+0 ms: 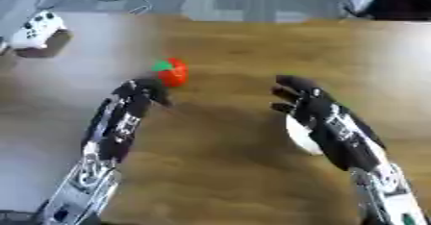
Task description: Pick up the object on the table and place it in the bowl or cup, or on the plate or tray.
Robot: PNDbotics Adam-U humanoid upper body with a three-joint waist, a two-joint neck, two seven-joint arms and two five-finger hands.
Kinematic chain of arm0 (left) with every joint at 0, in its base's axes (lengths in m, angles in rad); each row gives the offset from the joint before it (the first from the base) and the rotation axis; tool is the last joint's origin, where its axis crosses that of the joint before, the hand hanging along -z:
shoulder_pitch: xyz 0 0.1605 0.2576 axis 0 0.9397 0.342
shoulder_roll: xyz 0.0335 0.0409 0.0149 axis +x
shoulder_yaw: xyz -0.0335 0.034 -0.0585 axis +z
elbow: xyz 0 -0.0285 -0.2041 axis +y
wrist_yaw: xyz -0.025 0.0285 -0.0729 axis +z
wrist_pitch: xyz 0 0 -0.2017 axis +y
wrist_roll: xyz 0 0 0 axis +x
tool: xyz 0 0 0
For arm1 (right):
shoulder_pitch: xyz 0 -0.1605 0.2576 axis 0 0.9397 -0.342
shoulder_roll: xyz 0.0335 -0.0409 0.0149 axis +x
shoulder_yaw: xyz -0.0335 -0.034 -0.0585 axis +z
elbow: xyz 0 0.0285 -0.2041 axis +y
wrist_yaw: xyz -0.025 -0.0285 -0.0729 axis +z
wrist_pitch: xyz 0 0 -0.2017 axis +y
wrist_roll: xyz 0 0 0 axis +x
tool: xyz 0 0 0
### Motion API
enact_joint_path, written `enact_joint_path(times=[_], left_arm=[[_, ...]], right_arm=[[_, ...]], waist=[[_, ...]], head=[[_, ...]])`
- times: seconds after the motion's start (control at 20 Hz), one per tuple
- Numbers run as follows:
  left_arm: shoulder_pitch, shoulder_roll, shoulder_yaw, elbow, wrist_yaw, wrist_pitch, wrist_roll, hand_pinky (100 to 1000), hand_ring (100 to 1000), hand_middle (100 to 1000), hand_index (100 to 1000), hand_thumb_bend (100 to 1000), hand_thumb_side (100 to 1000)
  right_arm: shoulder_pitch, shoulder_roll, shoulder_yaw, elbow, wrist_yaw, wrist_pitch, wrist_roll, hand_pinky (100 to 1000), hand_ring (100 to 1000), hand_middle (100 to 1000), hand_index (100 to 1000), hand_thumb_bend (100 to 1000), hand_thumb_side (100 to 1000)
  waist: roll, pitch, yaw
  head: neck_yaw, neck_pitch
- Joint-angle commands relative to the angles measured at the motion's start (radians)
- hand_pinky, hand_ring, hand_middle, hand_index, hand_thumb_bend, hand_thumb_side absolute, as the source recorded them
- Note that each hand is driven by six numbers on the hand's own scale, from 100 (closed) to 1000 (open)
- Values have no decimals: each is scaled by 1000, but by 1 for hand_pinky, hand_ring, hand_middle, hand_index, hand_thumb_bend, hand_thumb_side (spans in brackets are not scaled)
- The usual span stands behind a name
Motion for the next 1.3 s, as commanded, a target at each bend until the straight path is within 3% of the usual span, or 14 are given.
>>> enact_joint_path(times=[0.05, 0.25, 0.75, 1.3], left_arm=[[-9, 20, 9, -24, -14, 0, 7, 768, 547, 558, 685, 520, 663], [-9, 25, 11, -29, -18, 2, 8, 768, 547, 558, 685, 521, 663], [-28, 62, 30, -46, -54, 10, 17, 769, 550, 562, 687, 525, 663], [-127, 161, 69, -53, -225, 38, 19, 769, 582, 582, 723, 547, 698]], right_arm=[[-2, -1, -2, -16, 1, 0, 2, 938, 989, 1000, 1000, 100, 802], [-1, -2, -2, -15, 1, 0, 3, 938, 989, 1000, 1000, 100, 802], [-1, -3, 0, -13, 0, 4, 6, 938, 989, 1000, 1000, 100, 804], [-3, -5, 8, -12, -3, 9, 14, 938, 989, 1000, 1000, 100, 803]], waist=[[0, -10, 2], [1, -11, 1], [6, -14, 2], [11, -19, 0]], head=[[32, 0], [48, -6], [39, -4], [34, -1]])
